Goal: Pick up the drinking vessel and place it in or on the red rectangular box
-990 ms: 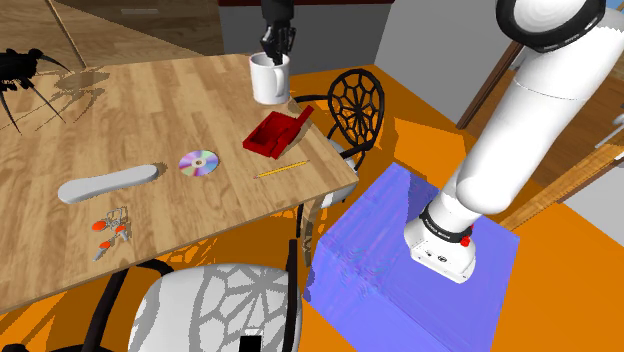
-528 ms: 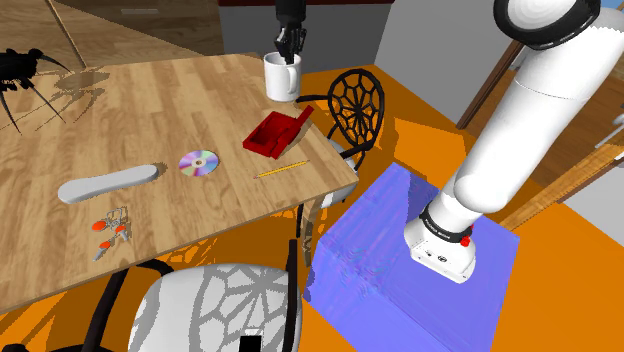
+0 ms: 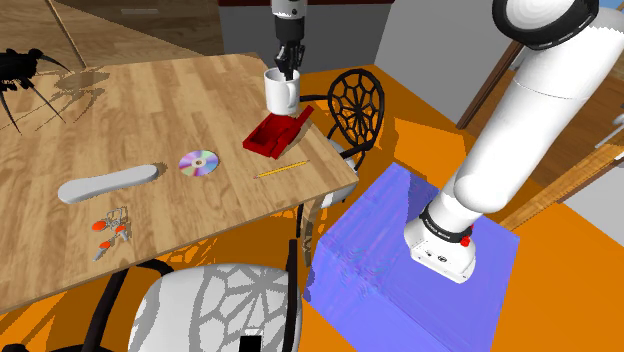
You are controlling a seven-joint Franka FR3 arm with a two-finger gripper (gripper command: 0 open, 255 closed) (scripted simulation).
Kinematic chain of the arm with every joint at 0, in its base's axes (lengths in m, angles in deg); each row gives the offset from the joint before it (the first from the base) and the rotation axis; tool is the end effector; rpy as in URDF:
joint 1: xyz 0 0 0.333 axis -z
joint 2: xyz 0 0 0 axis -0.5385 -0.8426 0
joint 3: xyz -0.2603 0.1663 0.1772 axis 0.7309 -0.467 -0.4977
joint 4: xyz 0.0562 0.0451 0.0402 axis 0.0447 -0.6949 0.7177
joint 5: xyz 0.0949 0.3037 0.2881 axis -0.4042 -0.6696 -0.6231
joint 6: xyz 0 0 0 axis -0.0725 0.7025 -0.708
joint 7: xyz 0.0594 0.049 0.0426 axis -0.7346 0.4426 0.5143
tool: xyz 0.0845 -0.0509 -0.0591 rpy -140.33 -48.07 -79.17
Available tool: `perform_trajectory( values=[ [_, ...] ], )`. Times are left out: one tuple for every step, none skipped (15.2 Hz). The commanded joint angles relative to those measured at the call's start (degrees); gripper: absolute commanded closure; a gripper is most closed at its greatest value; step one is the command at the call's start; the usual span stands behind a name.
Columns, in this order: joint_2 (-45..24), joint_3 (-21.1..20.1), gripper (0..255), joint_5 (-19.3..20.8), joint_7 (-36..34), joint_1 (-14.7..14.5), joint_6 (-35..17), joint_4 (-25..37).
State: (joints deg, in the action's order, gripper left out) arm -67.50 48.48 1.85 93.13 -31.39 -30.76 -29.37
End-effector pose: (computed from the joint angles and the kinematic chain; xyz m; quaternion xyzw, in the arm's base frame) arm 0.6269 0.0641 0.5045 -0.9916 -0.1204 0.0474 0.0080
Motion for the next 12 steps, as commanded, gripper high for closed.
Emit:
perform_trajectory(
  values=[
    [-0.2, 0.0, 255, 0.0, 0.0, 0.0, -1.5, -1.3],
    [-0.3, 0.0, 255, 0.0, 0.0, 0.0, -2.3, -1.9],
    [-0.4, 0.0, 255, 0.1, 0.0, 0.0, -3.0, -2.5],
    [-0.6, 0.0, 255, 0.1, 0.0, 0.0, -3.7, -3.1],
    [-0.7, 0.0, 255, 0.1, 0.0, 0.0, -4.5, -3.7],
    [-0.8, 0.0, 255, 0.1, 0.0, 0.0, -5.0, -4.1],
    [-0.8, 0.0, 255, 0.1, 0.0, 0.0, -5.0, -4.1],
    [-0.8, 0.0, 255, 0.1, 0.0, 0.0, -5.0, -4.1],
    [-0.8, 0.0, 255, 0.1, 0.0, 0.0, -5.0, -4.1],
    [-0.8, 0.0, 255, 0.1, 0.0, 0.0, -5.0, -4.1],
    [-0.8, 0.0, 255, 0.1, 0.0, 0.0, -5.0, -4.1],
    [-0.8, 0.0, 255, 0.1, 0.0, 0.0, -5.0, -4.1]
  ],
)
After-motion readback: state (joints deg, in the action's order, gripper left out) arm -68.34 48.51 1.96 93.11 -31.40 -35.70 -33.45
